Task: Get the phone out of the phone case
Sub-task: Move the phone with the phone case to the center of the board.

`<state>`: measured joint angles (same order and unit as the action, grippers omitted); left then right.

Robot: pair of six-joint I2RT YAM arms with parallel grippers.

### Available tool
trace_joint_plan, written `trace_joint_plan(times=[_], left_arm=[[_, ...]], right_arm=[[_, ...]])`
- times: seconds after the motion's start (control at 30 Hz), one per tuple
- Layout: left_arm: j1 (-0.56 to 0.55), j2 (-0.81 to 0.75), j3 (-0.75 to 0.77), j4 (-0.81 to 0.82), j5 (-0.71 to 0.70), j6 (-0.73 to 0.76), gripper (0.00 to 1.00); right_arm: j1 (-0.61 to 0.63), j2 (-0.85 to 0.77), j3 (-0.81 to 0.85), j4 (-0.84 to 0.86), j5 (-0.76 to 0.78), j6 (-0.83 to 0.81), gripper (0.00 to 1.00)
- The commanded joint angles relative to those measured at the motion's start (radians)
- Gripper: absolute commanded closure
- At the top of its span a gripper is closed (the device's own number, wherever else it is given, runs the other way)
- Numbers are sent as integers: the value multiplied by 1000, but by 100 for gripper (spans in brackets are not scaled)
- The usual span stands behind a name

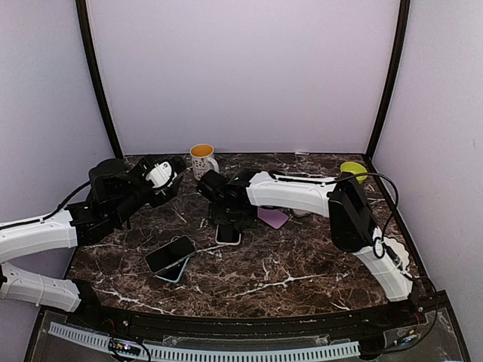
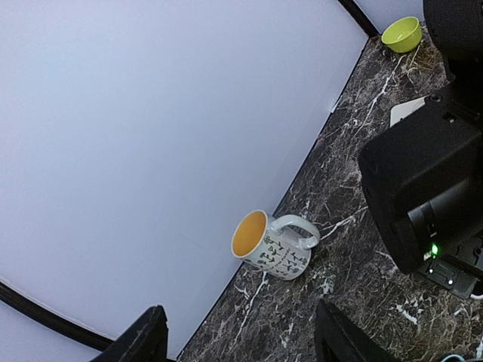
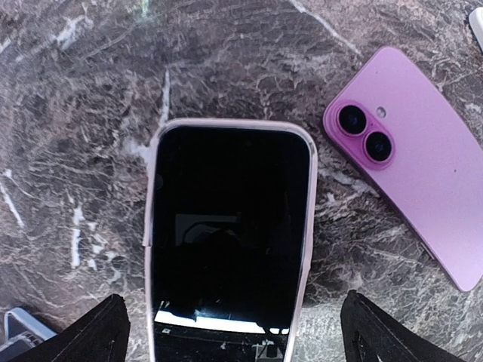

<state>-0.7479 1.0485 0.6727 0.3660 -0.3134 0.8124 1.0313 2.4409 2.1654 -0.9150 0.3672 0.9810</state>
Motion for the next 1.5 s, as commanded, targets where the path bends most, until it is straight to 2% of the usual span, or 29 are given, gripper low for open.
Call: trace_joint_plan(times=[0.0,0.57,0.63,0.7,0.77,0.87,0.97,1.27,1.33,1.47], left_arm=[[9,-22,36,11,-1,-13,31],[12,-13,35,8,5,-9,33],[12,-12,34,7,5,-8,33],[12,-9,34,8,6,-8,33],[13,-7,34,8,6,-8,33],[13,-5,34,8,9,-9,33],[12,-1,33,7,12,-11,33],[12,5,32,7,27,-17,33],[13,5,30,7,29,-18,33],[13,12,26,13,31,-14,34]], right_arm=[[23,39,34,-42,38,-2,1],[52,112,25,24,22,-70,1],[53,103,10,31,9,-81,4],[54,84,-17,47,-15,-104,11],[55,43,-72,72,-28,-132,22],[54,-25,-195,136,-60,-187,27],[54,-93,-307,173,-74,-260,27],[59,-390,-768,328,-130,-590,23],[57,-436,-864,364,-141,-611,18],[58,-462,-936,395,-122,-599,6]])
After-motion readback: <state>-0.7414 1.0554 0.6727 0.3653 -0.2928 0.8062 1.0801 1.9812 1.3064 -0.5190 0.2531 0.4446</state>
